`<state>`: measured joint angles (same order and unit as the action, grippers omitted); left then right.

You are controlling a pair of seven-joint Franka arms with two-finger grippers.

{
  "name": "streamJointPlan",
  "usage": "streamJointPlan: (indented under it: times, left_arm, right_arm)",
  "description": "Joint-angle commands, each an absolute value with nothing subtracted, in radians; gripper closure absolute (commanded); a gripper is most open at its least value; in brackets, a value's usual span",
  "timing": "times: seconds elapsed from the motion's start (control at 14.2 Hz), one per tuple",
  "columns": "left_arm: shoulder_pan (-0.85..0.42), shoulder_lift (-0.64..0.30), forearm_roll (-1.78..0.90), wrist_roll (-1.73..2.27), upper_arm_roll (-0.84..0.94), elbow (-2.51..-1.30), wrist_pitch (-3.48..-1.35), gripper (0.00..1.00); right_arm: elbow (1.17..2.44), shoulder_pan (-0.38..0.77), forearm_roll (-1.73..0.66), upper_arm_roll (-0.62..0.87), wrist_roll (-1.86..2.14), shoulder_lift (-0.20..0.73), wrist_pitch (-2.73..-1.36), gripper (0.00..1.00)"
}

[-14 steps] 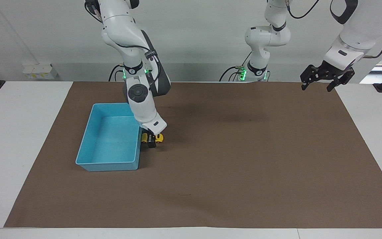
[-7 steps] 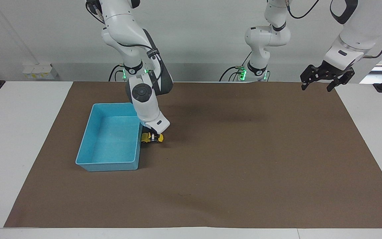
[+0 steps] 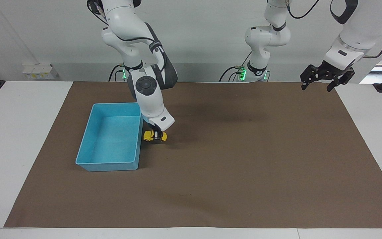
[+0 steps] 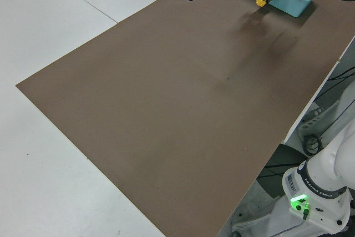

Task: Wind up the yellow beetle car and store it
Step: 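Grasp the yellow car beside the bin with the right gripper, then lift the car into the blue bin and lower it with the right gripper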

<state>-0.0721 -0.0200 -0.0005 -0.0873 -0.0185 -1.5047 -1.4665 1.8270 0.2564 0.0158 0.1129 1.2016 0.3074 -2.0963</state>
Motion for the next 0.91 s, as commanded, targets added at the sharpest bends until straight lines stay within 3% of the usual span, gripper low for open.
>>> streamJointPlan:
  times: [0.0,0.42,0.84]
  left_arm:
    - [-0.064,-0.006,0.009,-0.078,-0.011,-1.506,-1.451,0.00]
    - [-0.064,-0.006,0.009,-0.078,-0.011,-1.506,-1.451,0.00]
    - [-0.064,-0.006,0.009,-0.078,-0.011,-1.506,-1.451,0.00]
  right_arm:
    - [1.769,0.253,0.015,0.117,1.174,0.287,-2.016,1.00]
    - [1.753,0.193,0.025,0.104,1.201,0.193,-1.861,1.00]
    - [1.784,0.091,0.020,0.103,1.394,0.180,-1.855,1.00]
